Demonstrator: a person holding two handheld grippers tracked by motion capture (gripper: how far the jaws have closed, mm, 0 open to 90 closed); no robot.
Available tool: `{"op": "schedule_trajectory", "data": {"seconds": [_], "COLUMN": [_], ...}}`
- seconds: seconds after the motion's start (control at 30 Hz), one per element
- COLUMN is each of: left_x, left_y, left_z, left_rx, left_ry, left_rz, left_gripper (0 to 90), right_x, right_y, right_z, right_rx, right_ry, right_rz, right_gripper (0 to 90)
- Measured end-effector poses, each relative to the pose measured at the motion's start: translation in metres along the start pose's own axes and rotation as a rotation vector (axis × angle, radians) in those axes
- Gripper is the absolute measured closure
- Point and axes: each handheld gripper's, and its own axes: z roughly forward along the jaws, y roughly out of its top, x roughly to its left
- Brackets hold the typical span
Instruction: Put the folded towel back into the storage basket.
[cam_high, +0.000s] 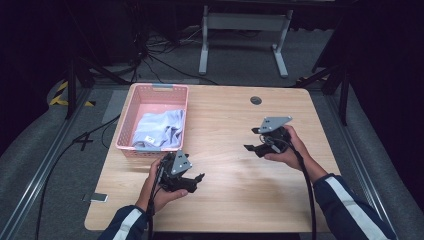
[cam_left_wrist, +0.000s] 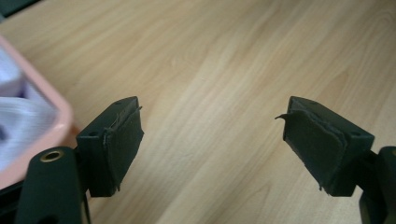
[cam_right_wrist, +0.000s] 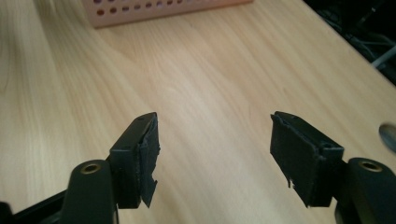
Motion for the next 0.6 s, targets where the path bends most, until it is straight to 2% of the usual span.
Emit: {"op": "schedule_trajectory", "data": {"seconds": [0.07, 0.1, 0.13, 0.17, 0.23, 0.3, 0.37, 0.43, 0.5, 0.57, 0.6], "left_x": [-0.002, -0.004, -0.005, -0.007, -0.008, -0.011, -0.012, -0.012, -0.011, -0.011, -0.011], "left_y": [-0.002, -0.004, -0.005, -0.007, -0.01, -0.013, -0.015, -0.018, -0.021, -0.024, -0.025], "left_z": [0.005, 0.008, 0.011, 0.012, 0.015, 0.02, 0.024, 0.028, 0.032, 0.035, 0.036], "left_rx": [0.014, 0.026, 0.034, 0.036, 0.044, 0.071, 0.088, 0.102, 0.123, 0.13, 0.138], "left_ry": [-0.014, -0.019, -0.026, -0.035, -0.047, -0.053, -0.052, -0.053, -0.063, -0.077, -0.08], "left_rz": [-0.001, 0.018, 0.033, 0.026, 0.038, 0.046, 0.053, 0.062, 0.065, 0.061, 0.058], "left_gripper": [20.1, 20.1, 20.1, 20.3, 20.5, 20.5, 20.3, 20.2, 20.2, 20.2, 19.9], "right_x": [0.004, 0.004, 0.006, 0.009, 0.012, 0.015, 0.018, 0.019, 0.021, 0.02, 0.019], "right_y": [-0.014, -0.014, -0.024, -0.035, -0.051, -0.066, -0.083, -0.1, -0.116, -0.133, -0.139], "right_z": [-0.005, -0.005, -0.007, -0.01, -0.016, -0.02, -0.027, -0.034, -0.041, -0.047, -0.049], "right_rx": [0.017, 0.017, 0.035, 0.047, 0.061, 0.065, 0.064, 0.05, 0.057, 0.053, 0.057], "right_ry": [-0.004, -0.004, -0.017, -0.019, -0.017, -0.02, -0.021, 0.004, -0.008, 0.0, -0.006], "right_rz": [0.001, 0.001, -0.011, -0.007, 0.001, 0.015, 0.037, 0.081, 0.088, 0.133, 0.132], "right_gripper": [31.5, 31.5, 31.3, 31.1, 30.9, 30.3, 29.8, 29.4, 28.9, 28.7, 29.3]}}
